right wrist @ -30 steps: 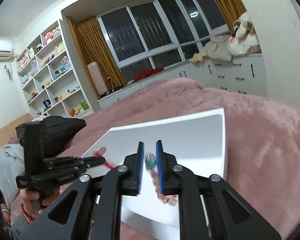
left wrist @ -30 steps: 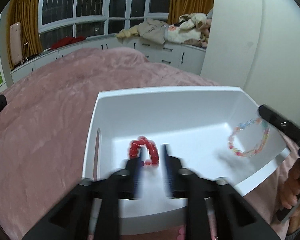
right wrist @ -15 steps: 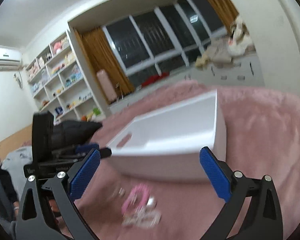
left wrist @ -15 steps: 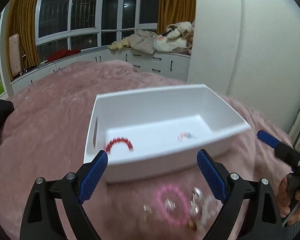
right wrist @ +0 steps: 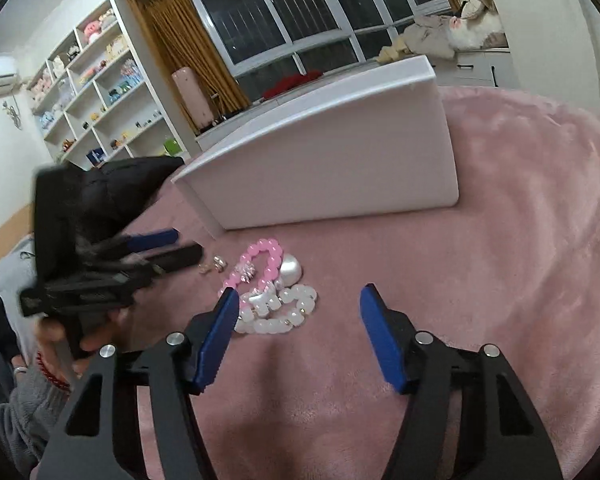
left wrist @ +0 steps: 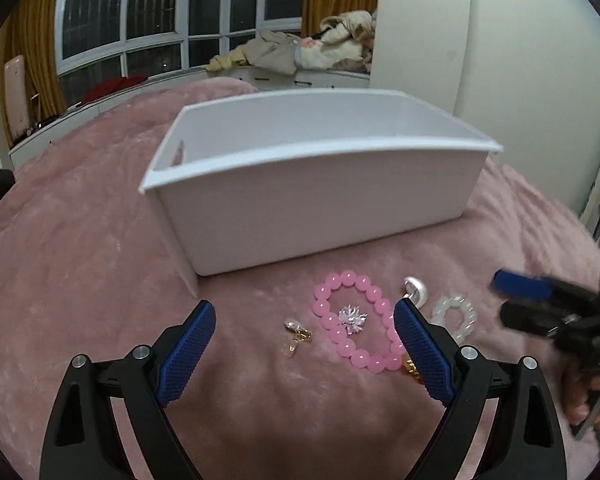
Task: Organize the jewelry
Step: 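Grasp the gold earring with the left tool while the right tool grasps the white bead bracelet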
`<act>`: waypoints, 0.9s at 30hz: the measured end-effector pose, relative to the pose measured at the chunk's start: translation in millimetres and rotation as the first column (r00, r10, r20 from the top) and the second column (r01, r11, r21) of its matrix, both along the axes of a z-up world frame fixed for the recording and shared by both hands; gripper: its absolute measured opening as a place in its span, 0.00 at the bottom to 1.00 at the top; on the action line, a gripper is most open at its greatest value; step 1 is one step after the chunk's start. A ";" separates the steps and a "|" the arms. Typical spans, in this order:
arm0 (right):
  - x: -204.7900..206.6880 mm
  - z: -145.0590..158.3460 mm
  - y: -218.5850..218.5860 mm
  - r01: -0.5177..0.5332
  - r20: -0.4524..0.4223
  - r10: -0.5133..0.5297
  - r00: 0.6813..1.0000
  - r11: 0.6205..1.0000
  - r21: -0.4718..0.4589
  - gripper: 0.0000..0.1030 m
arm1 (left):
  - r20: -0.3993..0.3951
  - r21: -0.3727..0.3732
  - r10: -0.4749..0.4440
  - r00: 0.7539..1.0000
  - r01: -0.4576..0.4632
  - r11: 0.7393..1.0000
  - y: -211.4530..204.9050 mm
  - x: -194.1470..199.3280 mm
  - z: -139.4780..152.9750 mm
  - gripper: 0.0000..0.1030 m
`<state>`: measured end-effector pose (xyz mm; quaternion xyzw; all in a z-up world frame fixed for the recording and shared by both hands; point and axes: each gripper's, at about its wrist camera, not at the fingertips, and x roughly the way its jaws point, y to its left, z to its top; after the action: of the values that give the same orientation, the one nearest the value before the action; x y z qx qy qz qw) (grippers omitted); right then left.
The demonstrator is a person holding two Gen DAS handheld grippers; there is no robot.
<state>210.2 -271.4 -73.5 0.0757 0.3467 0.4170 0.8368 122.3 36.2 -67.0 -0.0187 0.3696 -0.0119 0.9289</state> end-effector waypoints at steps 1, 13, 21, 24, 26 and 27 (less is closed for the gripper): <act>0.3 -0.8 1.3 -0.001 -0.002 0.001 1.000 1.000 -0.003 0.61 | -0.001 0.012 -0.003 1.000 0.003 1.000 -1.1 2.2 -1.6 0.89; 20.1 -16.9 23.5 -0.033 -0.069 0.024 0.997 0.992 -0.122 0.35 | -0.084 0.002 0.039 0.996 -0.039 0.999 10.1 19.2 -28.6 0.73; 16.0 -9.6 9.7 -0.065 -0.058 0.063 0.996 0.997 -0.037 0.11 | -0.090 0.029 0.056 0.994 -0.053 0.998 5.8 20.5 -30.1 0.41; 15.8 -7.7 3.2 -0.063 -0.059 0.063 0.996 0.998 0.003 0.11 | -0.103 0.024 0.082 0.991 -0.080 0.996 9.1 25.5 -31.2 0.29; 15.5 -5.9 0.0 -0.058 -0.057 0.059 0.997 0.998 0.020 0.10 | -0.104 0.005 0.082 0.991 -0.081 0.997 13.2 27.4 -29.8 0.25; 15.0 -5.2 -0.4 -0.060 -0.054 0.061 0.997 0.998 0.025 0.10 | -0.103 -0.002 0.080 0.991 -0.081 0.997 15.0 27.8 -28.5 0.23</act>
<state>225.2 -271.8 -78.7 0.0866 0.3667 0.4439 0.8130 150.1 51.2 -95.5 -0.0369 0.4158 0.0253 0.9084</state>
